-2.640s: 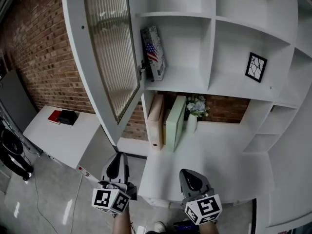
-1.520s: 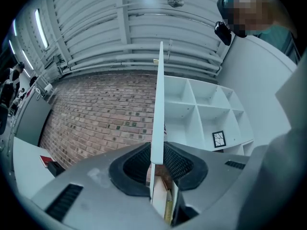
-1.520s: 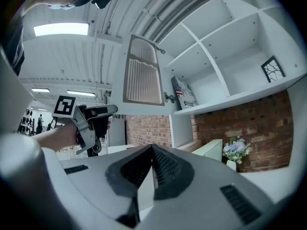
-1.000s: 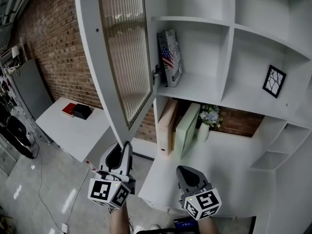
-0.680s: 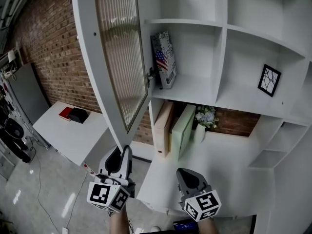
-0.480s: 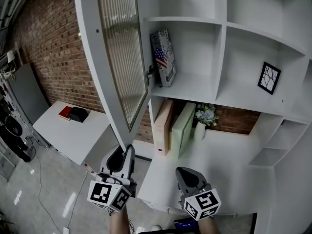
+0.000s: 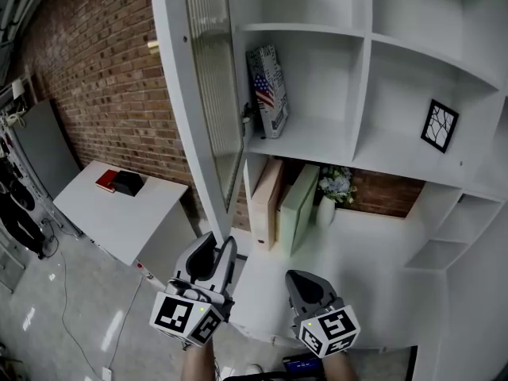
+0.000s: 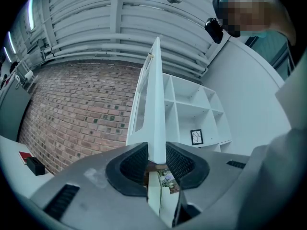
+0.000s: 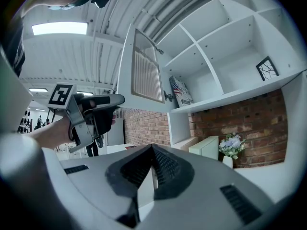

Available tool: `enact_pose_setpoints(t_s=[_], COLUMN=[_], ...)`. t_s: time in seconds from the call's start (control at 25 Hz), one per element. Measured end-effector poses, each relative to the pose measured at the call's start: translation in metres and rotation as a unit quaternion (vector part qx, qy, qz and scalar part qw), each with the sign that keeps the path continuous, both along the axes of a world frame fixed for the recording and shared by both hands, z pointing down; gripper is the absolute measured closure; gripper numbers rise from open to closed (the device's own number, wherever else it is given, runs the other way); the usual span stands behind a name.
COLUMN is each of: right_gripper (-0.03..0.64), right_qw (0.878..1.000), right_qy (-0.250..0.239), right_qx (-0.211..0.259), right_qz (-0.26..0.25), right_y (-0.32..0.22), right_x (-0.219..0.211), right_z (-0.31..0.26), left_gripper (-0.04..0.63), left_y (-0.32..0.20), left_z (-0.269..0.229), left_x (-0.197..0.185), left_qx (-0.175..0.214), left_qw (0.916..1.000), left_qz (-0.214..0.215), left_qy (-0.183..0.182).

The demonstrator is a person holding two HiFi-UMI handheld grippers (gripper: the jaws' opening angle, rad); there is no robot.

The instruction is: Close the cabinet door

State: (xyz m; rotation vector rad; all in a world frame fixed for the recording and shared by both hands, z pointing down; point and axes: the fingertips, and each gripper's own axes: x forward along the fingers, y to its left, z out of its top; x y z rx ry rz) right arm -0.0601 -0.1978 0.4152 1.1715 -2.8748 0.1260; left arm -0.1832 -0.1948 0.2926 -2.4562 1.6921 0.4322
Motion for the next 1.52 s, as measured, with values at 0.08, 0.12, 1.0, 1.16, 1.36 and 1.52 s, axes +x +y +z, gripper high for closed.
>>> enact_pose_setpoints(t_s=[0.08,0.12,1.0,1.16,1.36,1.52], right_gripper=[0.615,0.615,0.615,0.615,0.615,0.615], right_qw=[1.000,1.000,1.000,1.000,0.999,0.999], right_qy=[-0.004,-0.005,-0.007,-0.012,-0.014,-0.016], right_qx=[-0.002,-0.002,0.000,0.007,0.016,0.015], right_qz=[0.002,0.003,0.027,0.026,0.034,0.047], right_y=[0.000,-0.001,-0.013,-0.013,-0.016,-0.019], right_x=[0.002,0.004,0.033,0.036,0.049,0.061], right_z=[0.000,0.000,-0.001,-0.004,-0.008,-0.008], left_gripper=[0.486,0.485,0.460,0.460,0.459,0.456], left_y=[-0.001,-0.002,-0.011,-0.015,-0.021,-0.024], left_z=[0.002,0.005,-0.002,0.005,0.006,0.000], left_x=[0.003,0.005,0.057,0.064,0.077,0.088], left_qx=[-0.006,-0.011,0.003,-0.008,-0.008,-0.001], left_qw=[1.0000,0.9999,0.9982,0.9981,0.9982,0.9986], left_qz=[0.002,0.001,0.058,0.055,0.055,0.048], left_qy=[-0.007,-0.013,-0.013,-0.026,-0.024,-0.020])
